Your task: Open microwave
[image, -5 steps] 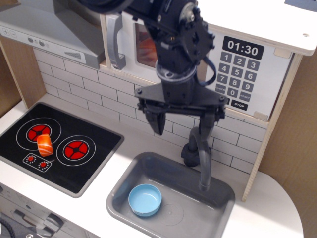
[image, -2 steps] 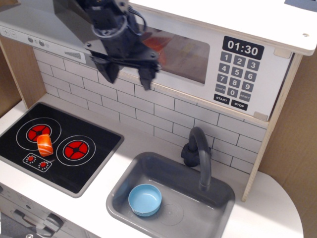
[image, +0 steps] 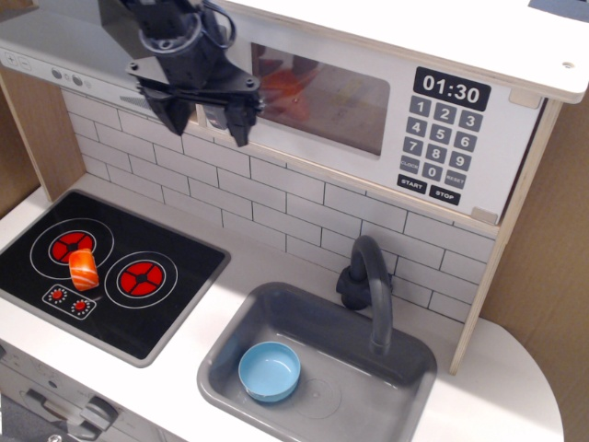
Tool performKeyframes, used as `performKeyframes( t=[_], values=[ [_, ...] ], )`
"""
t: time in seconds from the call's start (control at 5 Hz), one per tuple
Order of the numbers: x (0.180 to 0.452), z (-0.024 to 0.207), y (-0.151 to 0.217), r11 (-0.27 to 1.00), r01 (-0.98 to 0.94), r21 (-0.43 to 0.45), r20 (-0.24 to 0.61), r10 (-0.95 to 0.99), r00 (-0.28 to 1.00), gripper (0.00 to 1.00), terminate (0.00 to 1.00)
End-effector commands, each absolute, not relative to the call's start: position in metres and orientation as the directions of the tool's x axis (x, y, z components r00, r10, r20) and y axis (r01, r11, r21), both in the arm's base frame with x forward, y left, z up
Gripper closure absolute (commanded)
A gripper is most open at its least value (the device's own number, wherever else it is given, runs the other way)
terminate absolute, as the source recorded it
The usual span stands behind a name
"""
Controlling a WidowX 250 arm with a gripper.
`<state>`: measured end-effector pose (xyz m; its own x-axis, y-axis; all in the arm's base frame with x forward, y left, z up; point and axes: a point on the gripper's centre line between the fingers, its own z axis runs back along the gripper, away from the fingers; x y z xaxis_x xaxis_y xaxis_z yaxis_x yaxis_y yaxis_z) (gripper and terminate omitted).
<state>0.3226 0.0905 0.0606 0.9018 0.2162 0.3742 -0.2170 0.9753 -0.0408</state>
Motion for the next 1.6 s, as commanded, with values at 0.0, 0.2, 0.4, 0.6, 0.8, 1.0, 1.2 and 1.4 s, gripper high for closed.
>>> performKeyframes(
  t=[0.0, 0.2, 0.4, 0.6, 0.8, 1.0, 1.2, 1.4],
  values=[
    [0.345, 0.097, 0.103, 0.975, -0.218, -0.041, 0.484, 0.210, 0.850, 0.00, 0.00],
    [0.353, 0.097, 0.110, 0.969, -0.248, -0.017, 0.507, 0.222, 0.833, 0.00, 0.00],
    [0.353, 0.093, 0.108, 0.976, -0.214, -0.032, 0.518, 0.199, 0.832, 1.00, 0.00],
    [0.352, 0.091, 0.108, 0.979, -0.192, -0.067, 0.522, 0.199, 0.830, 1.00, 0.00],
    [0.349, 0.090, 0.105, 0.987, -0.140, -0.078, 0.518, 0.160, 0.840, 1.00, 0.00],
    [0.343, 0.086, 0.102, 0.992, -0.106, -0.065, 0.510, 0.125, 0.851, 1.00, 0.00],
    [0.327, 0.082, 0.099, 0.997, -0.067, -0.048, 0.507, 0.082, 0.858, 1.00, 0.00],
    [0.301, 0.080, 0.091, 0.999, -0.011, -0.042, 0.492, 0.030, 0.870, 1.00, 0.00]
  ],
)
